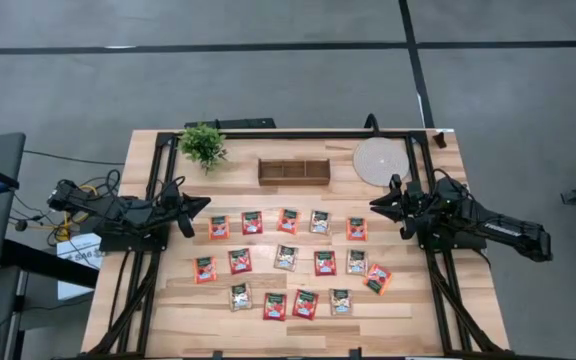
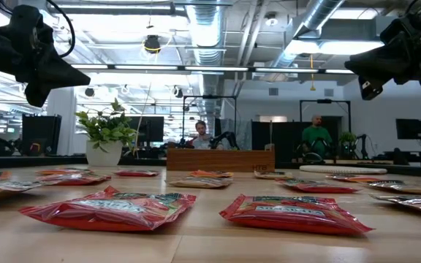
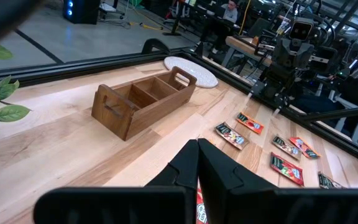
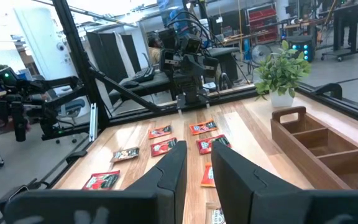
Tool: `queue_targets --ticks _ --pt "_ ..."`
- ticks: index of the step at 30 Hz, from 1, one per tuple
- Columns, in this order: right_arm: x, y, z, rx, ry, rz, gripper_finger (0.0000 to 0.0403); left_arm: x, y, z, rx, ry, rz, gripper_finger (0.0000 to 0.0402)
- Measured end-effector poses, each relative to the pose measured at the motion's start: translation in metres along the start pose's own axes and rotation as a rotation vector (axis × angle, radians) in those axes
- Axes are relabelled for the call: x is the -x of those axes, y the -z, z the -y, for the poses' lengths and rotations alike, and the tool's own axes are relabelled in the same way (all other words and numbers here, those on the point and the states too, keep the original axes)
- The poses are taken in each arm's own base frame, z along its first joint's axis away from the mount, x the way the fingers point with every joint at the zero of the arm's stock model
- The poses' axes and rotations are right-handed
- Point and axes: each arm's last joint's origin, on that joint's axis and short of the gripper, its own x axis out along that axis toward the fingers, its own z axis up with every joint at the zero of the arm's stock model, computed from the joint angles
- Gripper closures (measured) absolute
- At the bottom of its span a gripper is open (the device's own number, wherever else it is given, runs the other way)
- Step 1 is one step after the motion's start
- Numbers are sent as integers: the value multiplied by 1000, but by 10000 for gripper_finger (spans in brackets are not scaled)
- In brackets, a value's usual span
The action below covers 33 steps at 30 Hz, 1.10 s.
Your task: Pick & Place Tea
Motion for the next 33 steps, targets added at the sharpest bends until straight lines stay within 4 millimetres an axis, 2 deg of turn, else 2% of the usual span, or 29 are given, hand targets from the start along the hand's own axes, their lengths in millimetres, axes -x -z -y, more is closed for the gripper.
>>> queue_targets --ticks 6,13,17,20,24,29,33 --pt "0 0 0 -8 -1 4 336 0 0 0 0 0 0 401" --pt "0 -1 0 -207 -3 17 336 0 0 0 -1 0 0 401" --pt "0 -5 1 -230 56 66 336 0 0 0 -29 0 1 401" --pt "1 -14 -1 -220 56 145 336 0 0 0 -30 0 0 401" --pt "7 -42 -9 -205 44 166 336 0 0 0 -31 0 1 401" --pt "2 -67 -12 -263 144 -129 339 0 0 0 -33 0 0 401" --pt "-13 -76 -8 -300 259 -473 353 0 0 0 -33 0 1 401"
